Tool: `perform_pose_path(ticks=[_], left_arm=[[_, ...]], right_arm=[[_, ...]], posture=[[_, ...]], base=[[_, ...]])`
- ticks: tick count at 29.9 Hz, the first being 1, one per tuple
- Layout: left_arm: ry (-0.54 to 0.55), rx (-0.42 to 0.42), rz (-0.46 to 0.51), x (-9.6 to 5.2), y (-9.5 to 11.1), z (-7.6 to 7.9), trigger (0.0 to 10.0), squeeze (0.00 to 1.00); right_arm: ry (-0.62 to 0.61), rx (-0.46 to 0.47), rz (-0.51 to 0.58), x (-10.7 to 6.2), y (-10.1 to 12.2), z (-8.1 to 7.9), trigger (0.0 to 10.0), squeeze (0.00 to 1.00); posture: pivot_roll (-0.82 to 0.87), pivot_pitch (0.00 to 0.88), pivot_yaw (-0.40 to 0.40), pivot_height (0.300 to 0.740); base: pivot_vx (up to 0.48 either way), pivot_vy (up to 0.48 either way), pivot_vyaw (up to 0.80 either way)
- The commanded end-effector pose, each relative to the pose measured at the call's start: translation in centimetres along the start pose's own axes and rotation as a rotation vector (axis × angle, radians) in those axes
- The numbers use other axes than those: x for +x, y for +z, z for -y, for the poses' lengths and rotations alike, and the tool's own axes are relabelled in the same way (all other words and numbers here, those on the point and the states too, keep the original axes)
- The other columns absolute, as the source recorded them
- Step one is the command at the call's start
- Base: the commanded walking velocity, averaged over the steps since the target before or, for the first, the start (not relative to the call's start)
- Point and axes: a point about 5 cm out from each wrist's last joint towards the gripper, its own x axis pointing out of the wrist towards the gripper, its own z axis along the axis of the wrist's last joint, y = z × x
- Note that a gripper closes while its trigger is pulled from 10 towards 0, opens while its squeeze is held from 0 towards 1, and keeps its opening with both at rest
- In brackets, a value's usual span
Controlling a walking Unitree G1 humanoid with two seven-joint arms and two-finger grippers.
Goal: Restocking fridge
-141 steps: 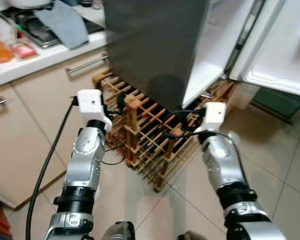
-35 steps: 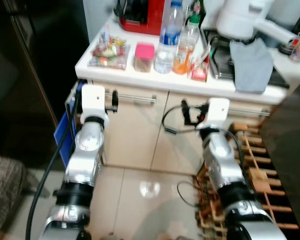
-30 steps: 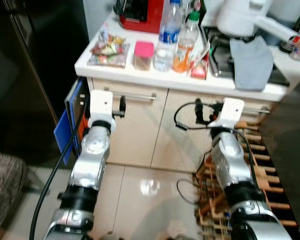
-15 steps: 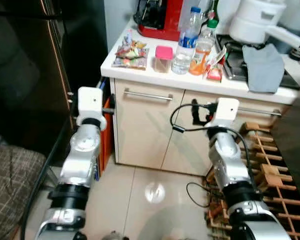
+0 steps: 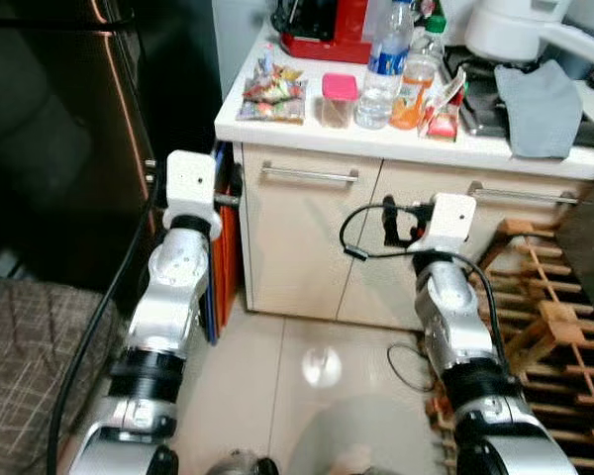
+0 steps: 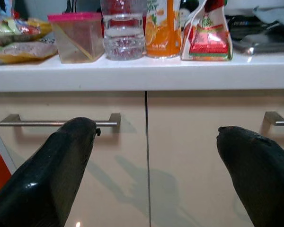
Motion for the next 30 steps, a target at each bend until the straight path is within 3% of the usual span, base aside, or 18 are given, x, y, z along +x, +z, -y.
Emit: perform_pose_path(ticks=[1,7,20,30], left_arm=[[-0.030,-0.032,-0.017,0.22,-0.11,0.45,10.0,0.00],[-0.012,-0.016,-0.040,0.10,-0.59,0.66,10.0,0.00],[-0.028,-0.017,-0.003,0.33,-0.03,1.02,10.0,0.00],[-0.034,-0.054,0.005,0.59,0.33,1.22,10.0,0.00]], right_arm=[[-0.003,-0.006,0.005,0.06,0.13,0.07,10.0,0.00],[-0.003,-0.013,0.000,0.08,0.10,0.31,10.0,0.00],[0.005,-0.020,-0.003,-0.04,-0.02,0.24,10.0,0.00],[0.006,-0.017,0.008,0.07,0.25,0.09,10.0,0.00]], posture=[[0.00,0.000,-0.007,0.740],[0.00,0.000,-0.014,0.740],[-0.01,0.000,-0.007,0.740],[-0.01,0.000,-0.004,0.740]], base=[[0.000,0.345,0.00],[0.000,0.457,0.00],[0.000,0.000,0.00],[0.452,0.000,0.00]])
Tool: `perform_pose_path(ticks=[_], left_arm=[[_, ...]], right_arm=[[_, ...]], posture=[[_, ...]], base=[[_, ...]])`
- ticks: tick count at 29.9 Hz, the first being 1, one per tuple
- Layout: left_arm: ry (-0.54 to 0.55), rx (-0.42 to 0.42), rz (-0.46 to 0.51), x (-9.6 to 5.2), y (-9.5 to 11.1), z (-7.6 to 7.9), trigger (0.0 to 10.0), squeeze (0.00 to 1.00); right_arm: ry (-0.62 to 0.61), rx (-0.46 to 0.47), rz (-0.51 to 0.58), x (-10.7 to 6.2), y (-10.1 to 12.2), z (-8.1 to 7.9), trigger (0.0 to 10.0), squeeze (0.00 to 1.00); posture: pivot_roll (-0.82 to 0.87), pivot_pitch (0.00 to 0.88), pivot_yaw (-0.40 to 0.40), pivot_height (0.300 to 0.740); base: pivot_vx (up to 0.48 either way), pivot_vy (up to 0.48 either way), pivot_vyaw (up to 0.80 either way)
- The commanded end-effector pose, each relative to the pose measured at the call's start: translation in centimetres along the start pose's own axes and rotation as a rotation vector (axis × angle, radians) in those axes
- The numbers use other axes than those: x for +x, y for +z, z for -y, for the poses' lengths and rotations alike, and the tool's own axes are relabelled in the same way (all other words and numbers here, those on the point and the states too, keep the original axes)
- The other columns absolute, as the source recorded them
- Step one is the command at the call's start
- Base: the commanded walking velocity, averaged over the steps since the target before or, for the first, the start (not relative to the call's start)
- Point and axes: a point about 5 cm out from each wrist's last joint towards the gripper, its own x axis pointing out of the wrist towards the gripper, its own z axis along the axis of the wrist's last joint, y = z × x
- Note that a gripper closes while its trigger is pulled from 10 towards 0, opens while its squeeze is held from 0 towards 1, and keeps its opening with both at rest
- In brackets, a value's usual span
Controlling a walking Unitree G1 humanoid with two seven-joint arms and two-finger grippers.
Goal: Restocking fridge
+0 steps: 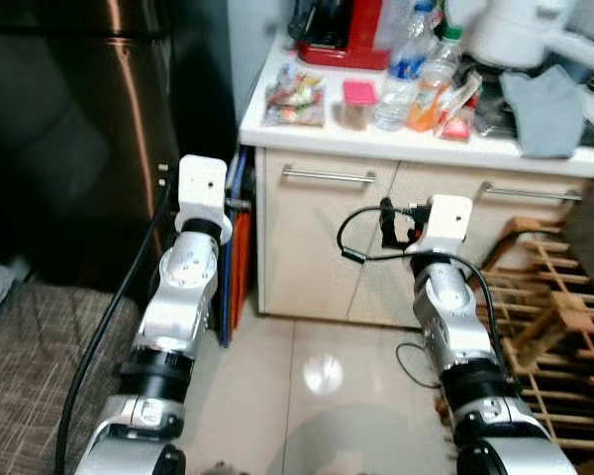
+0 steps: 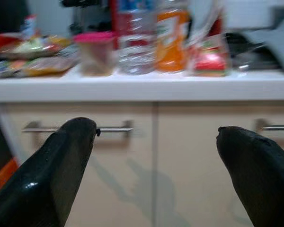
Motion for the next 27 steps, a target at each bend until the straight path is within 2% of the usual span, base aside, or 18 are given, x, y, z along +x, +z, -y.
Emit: perform_pose_path(ticks=[1,10,12,19,22,24,26,27], left_arm=[[-0.019,-0.013,0.017,0.3,0.6,0.6,10.0,0.00],[-0.019,-0.058,0.052,0.3,1.2,0.5,10.0,0.00],[-0.006,-0.081,0.085,0.5,1.8,0.4,10.0,0.00],[0.012,-0.079,0.110,0.7,2.4,-0.1,10.0,0.00],[0.060,-0.059,0.155,1.4,3.9,-1.7,10.0,0.00],[0.060,-0.059,0.155,1.4,3.9,-1.7,10.0,0.00],[0.098,-0.054,0.199,2.3,5.8,-3.4,10.0,0.00],[0.098,-0.054,0.199,2.3,5.8,-3.4,10.0,0.00]], right_arm=[[-0.005,-0.006,0.015,0.2,0.4,0.2,10.0,0.00],[-0.009,-0.004,0.013,0.0,0.2,0.2,10.0,0.00],[-0.008,-0.005,0.013,0.0,0.3,0.2,10.0,0.00],[0.000,0.001,0.014,-0.1,0.3,0.4,10.0,0.00],[0.037,0.000,-0.010,-0.7,-0.4,0.6,10.0,0.00],[0.037,0.000,-0.010,-0.7,-0.4,0.6,10.0,0.00],[0.054,-0.023,-0.046,-1.7,-1.4,1.3,10.0,0.00],[0.054,-0.023,-0.046,-1.7,-1.4,1.3,10.0,0.00]], posture=[[-0.01,0.000,-0.003,0.740],[-0.01,0.000,-0.002,0.740],[-0.01,0.000,-0.001,0.740],[-0.02,0.000,-0.003,0.740],[-0.02,0.000,-0.007,0.740],[-0.02,0.000,-0.007,0.740],[-0.01,0.000,-0.009,0.740],[-0.01,0.000,-0.009,0.740]], base=[[0.469,0.000,0.00],[0.469,0.000,0.00],[0.459,0.000,0.00],[0.458,0.000,0.00],[0.458,0.000,0.00],[0.458,0.000,0.00],[0.458,0.000,0.00],[0.458,0.000,0.00]])
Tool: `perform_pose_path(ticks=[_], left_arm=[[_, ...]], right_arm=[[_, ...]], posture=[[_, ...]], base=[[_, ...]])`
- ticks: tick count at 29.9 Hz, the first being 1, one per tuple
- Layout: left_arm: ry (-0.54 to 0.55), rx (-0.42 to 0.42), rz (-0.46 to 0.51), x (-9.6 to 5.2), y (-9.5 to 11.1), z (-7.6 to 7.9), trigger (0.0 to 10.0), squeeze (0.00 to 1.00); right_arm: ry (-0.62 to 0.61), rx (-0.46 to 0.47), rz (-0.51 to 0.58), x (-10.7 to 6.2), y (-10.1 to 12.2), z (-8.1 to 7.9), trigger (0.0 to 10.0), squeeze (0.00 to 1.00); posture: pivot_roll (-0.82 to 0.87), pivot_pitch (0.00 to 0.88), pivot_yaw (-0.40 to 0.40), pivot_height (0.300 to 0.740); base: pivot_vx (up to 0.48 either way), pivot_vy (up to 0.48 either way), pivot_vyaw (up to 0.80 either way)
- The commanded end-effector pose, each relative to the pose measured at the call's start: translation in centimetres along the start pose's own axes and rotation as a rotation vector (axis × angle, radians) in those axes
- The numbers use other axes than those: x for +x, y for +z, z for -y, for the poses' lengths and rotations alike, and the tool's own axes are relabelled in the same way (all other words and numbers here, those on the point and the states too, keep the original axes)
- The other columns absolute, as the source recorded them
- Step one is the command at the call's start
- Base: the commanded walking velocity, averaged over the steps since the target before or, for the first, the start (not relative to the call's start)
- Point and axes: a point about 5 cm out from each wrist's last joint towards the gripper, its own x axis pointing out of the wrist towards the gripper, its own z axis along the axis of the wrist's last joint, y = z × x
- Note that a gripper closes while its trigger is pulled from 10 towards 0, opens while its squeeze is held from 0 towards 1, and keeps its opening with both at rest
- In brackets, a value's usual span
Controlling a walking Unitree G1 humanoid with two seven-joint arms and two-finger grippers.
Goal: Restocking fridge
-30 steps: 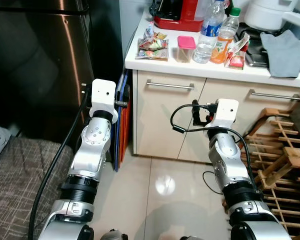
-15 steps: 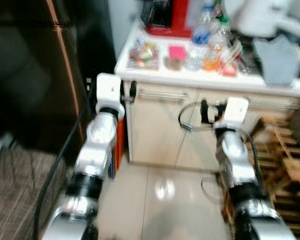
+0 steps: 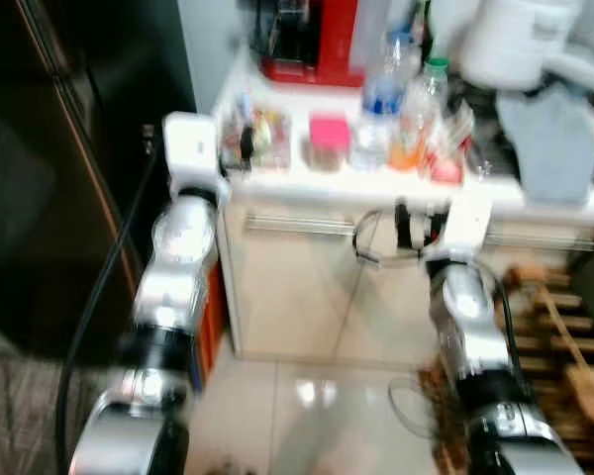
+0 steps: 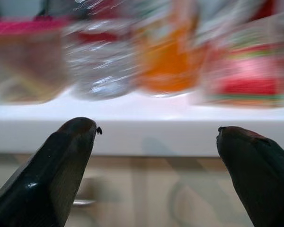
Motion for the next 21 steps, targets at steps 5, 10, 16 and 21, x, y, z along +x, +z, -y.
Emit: perform_pose_path(ticks=[5,10,16,21], left_arm=[[-0.014,-0.031,0.093,2.4,4.0,-0.6,10.0,0.00],[-0.093,-0.047,0.040,5.0,5.7,1.2,10.0,0.00],[-0.084,-0.052,-0.046,6.7,5.4,0.6,10.0,0.00],[-0.119,-0.130,-0.157,7.4,4.3,0.9,10.0,0.00]], right_arm=[[-0.027,-0.041,-0.083,-2.2,-2.0,2.7,10.0,0.00],[-0.013,-0.065,-0.131,-4.3,-3.2,3.8,10.0,0.00],[-0.004,-0.076,-0.148,-5.0,-3.4,4.0,10.0,0.00],[-0.005,-0.074,-0.142,-4.8,-3.1,3.9,10.0,0.00]], posture=[[-0.02,0.000,-0.011,0.740],[-0.04,0.000,-0.007,0.740],[-0.07,0.000,0.002,0.740],[-0.08,0.000,0.003,0.740]], base=[[0.451,0.000,0.00],[0.087,0.000,0.00],[0.000,0.000,0.00],[0.000,0.000,0.00]])
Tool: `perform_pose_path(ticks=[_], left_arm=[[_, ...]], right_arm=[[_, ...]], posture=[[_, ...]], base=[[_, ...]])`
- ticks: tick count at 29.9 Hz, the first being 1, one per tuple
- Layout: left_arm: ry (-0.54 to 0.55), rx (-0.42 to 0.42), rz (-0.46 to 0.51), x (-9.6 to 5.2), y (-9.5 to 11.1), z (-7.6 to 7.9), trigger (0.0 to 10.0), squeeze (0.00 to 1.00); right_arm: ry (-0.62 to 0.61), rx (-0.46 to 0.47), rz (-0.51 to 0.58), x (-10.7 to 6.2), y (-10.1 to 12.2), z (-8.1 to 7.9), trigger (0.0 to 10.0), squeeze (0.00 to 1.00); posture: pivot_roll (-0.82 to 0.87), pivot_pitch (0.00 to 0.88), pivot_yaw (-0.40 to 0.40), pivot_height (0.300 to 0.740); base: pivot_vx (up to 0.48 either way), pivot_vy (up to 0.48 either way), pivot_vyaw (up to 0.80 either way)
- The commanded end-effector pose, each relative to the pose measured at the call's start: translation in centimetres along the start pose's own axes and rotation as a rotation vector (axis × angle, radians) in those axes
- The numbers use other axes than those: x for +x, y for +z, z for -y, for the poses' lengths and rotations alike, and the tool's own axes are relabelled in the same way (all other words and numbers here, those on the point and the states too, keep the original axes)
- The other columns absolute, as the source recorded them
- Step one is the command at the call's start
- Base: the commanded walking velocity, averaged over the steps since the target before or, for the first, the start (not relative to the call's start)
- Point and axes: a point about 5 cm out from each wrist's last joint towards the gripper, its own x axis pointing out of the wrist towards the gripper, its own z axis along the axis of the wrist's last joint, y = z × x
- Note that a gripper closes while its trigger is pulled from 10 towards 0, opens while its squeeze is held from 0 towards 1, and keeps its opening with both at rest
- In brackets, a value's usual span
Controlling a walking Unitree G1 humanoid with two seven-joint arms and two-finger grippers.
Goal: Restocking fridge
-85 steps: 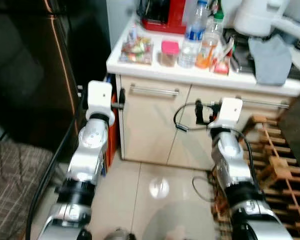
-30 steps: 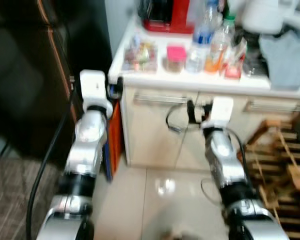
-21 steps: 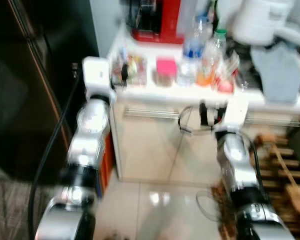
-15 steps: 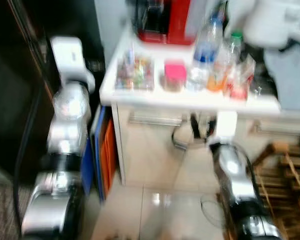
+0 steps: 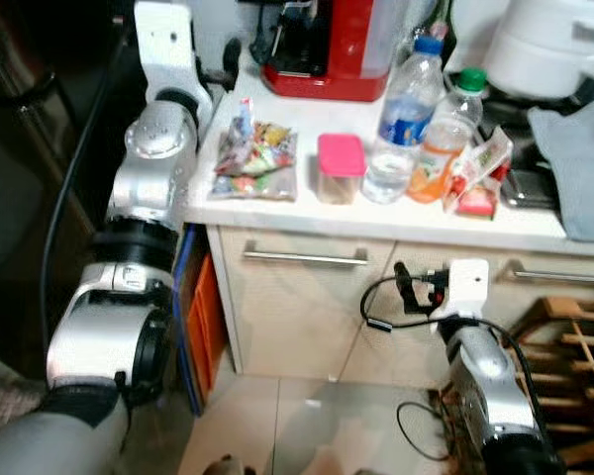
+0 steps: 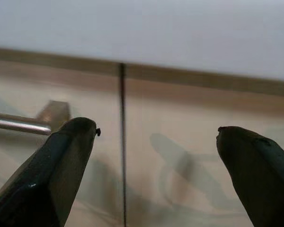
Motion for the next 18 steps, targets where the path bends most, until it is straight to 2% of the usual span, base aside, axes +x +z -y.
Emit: perform_pose_path(ticks=[1,6,9,14,18], left_arm=[[-0.049,-0.041,-0.017,0.5,0.6,0.8,10.0,0.00],[-0.083,-0.135,-0.079,0.9,-0.4,1.6,10.0,0.00],[-0.109,-0.156,-0.097,0.9,-0.8,2.1,10.0,0.00],[-0.150,-0.162,-0.140,0.9,-1.5,2.9,10.0,0.00],[-0.170,-0.151,-0.174,0.9,-2.2,3.6,10.0,0.00]], right_arm=[[-0.005,-0.001,0.012,0.1,0.6,0.2,10.0,0.00],[0.021,0.035,0.024,-0.2,1.4,0.0,10.0,0.00],[0.149,0.088,0.046,-0.3,2.6,-1.4,10.0,0.00],[0.319,0.100,0.072,-0.4,4.6,-3.5,10.0,0.00],[0.409,0.098,0.082,-0.3,5.8,-4.8,10.0,0.00]], posture=[[-0.08,0.000,0.003,0.740],[-0.11,0.000,-0.009,0.740],[-0.12,0.000,-0.020,0.740],[-0.12,0.000,-0.025,0.740],[-0.12,0.000,-0.024,0.740]], base=[[0.000,0.000,0.00],[0.000,0.000,0.00],[0.000,0.000,0.00],[0.000,0.000,0.00],[0.000,0.000,0.00]])
